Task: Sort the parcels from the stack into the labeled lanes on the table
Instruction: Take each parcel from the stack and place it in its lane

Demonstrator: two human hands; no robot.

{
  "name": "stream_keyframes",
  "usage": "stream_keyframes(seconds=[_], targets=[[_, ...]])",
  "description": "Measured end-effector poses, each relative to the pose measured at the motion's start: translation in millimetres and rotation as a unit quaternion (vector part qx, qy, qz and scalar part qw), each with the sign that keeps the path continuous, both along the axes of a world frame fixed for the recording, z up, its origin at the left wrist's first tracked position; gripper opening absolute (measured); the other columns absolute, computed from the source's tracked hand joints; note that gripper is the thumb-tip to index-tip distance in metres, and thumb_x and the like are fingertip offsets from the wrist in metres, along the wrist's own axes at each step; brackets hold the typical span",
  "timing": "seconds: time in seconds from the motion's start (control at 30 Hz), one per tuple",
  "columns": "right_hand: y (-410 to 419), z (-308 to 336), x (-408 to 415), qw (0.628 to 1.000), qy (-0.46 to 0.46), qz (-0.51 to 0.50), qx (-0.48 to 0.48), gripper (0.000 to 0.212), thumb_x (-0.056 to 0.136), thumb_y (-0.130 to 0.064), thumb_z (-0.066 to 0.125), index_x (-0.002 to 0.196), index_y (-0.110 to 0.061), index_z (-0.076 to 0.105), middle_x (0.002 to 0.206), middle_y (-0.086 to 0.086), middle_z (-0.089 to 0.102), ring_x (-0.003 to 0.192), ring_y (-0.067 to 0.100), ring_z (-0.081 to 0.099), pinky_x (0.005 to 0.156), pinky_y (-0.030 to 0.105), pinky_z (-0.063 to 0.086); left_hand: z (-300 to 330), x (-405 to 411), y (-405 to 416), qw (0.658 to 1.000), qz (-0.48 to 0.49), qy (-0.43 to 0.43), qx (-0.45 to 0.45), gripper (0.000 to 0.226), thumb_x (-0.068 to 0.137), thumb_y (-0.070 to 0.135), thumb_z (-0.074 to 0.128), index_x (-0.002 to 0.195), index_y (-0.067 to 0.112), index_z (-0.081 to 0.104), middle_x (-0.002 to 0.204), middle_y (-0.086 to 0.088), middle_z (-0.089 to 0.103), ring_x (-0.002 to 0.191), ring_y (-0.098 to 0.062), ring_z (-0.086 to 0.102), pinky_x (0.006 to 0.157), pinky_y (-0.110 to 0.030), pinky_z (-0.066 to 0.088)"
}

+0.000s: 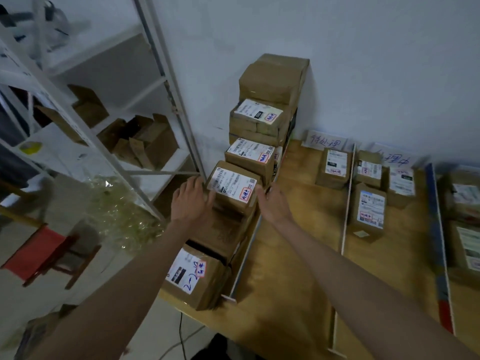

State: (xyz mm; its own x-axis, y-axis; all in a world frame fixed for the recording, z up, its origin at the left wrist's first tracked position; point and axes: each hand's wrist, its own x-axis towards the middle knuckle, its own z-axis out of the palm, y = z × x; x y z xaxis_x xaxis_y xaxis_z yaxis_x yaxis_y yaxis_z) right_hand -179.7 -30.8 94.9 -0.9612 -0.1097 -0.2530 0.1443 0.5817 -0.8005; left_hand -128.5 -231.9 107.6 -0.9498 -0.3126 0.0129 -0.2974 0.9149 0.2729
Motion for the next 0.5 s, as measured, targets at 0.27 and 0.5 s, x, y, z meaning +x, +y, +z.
stream_keyframes(seconds=[0.27, 0.5], targets=[[-31, -1, -27, 0.988, -0.085, -0.088, -0.095, 0.035, 0.101, -0.036, 0.053, 0.123, -0.011, 0.062, 0.123, 0.009, 0.068, 0.11, 0.025, 0.067, 0.093, 0.035, 0.054, -25, -50, -24, 0.966, -0.003, -0.06, 0.251, 0.068, 0.088, 0.077, 0.036, 0.132, 0.026, 0.047, 0.129, -0.003, 0.058, 0.109, -0.025, 0.062, 0.089, -0.051, 0.054], [-32, 9, -22, 0.971, -0.134, -0.135, -0.147, 0.022, 0.1, -0.023, 0.057, 0.118, -0.012, 0.052, 0.095, 0.004, 0.069, 0.074, 0.014, 0.066, 0.074, 0.031, 0.058, -25, -53, -25, 0.943, -0.027, -0.016, 0.331, 0.052, 0.096, 0.057, 0.047, 0.129, 0.017, 0.054, 0.125, -0.006, 0.065, 0.114, -0.026, 0.062, 0.095, -0.048, 0.053]])
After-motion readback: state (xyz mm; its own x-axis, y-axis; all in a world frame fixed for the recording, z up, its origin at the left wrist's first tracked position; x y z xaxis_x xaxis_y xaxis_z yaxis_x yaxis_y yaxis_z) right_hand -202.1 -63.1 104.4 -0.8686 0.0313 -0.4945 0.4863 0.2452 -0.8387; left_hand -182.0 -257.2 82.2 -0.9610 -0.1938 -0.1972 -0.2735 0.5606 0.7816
